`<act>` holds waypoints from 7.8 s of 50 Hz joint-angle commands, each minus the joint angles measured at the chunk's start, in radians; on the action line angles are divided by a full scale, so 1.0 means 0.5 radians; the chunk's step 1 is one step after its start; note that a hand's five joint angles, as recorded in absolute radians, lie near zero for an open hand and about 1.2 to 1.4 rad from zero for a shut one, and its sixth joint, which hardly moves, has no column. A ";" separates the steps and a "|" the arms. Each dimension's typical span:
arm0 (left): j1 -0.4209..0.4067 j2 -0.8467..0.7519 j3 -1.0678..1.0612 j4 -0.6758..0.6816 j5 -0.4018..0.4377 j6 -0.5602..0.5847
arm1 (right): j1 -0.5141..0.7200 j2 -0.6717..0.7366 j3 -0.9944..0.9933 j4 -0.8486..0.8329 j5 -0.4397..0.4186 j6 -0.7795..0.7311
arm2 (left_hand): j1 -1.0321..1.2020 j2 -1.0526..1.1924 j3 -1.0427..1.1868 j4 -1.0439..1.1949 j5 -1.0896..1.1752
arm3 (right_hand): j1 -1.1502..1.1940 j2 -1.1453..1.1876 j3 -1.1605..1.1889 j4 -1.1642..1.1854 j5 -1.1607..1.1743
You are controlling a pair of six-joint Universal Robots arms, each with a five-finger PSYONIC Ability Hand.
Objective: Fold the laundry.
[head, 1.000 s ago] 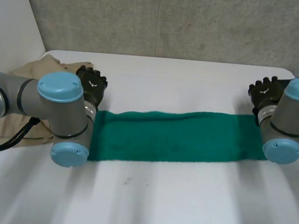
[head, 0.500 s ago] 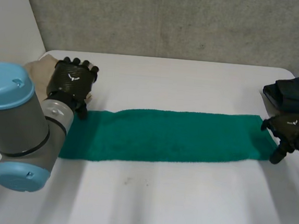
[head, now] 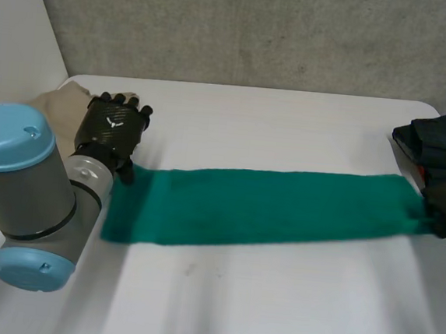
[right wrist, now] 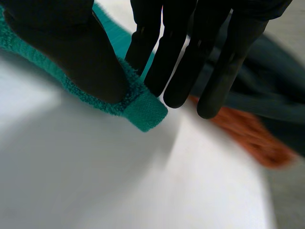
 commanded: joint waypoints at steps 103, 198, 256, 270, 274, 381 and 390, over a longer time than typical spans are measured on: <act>-0.382 -0.027 0.323 0.006 0.001 -0.449 | 1.237 -0.474 0.104 -0.222 0.099 1.202 | 0.035 0.009 -0.003 0.011 -0.031 | -1.870 -1.991 -2.017 -2.035 -1.959; -0.318 -0.156 0.744 -0.596 1.081 -0.492 | 1.688 0.023 0.411 -0.805 0.329 0.174 | 0.100 0.073 0.061 0.076 0.034 | -1.406 -1.527 -1.553 -1.571 -1.495; -0.263 -0.147 0.704 -0.596 1.084 -0.495 | 1.679 0.091 0.239 -0.611 0.234 0.159 | 0.094 0.067 0.055 0.070 0.028 | -1.371 -1.492 -1.518 -1.536 -1.460; -0.263 -0.147 0.704 -0.596 1.090 -0.495 | 1.679 0.198 0.156 -0.762 0.243 0.141 | 0.088 0.061 0.049 0.064 0.022 | -1.277 -1.398 -1.424 -1.442 -1.366; -0.263 -0.147 0.704 -0.596 1.090 -0.495 | 1.679 0.238 0.122 -0.780 0.243 0.141 | 0.082 0.056 0.044 0.058 0.016 | -1.242 -1.363 -1.389 -1.407 -1.331; 0.691 -0.456 0.845 -0.488 0.513 0.400 | 0.973 -0.480 0.285 -0.716 -0.586 0.015 | 0.059 0.032 0.020 0.035 -0.007 | -1.879 -2.000 -2.026 -2.044 -1.968; 0.900 -0.969 1.010 -0.323 0.605 0.698 | 0.955 -0.412 0.435 -0.667 -0.506 -0.221 | 0.170 0.143 0.131 0.146 0.104 | -1.879 -2.000 -2.026 -2.044 -1.968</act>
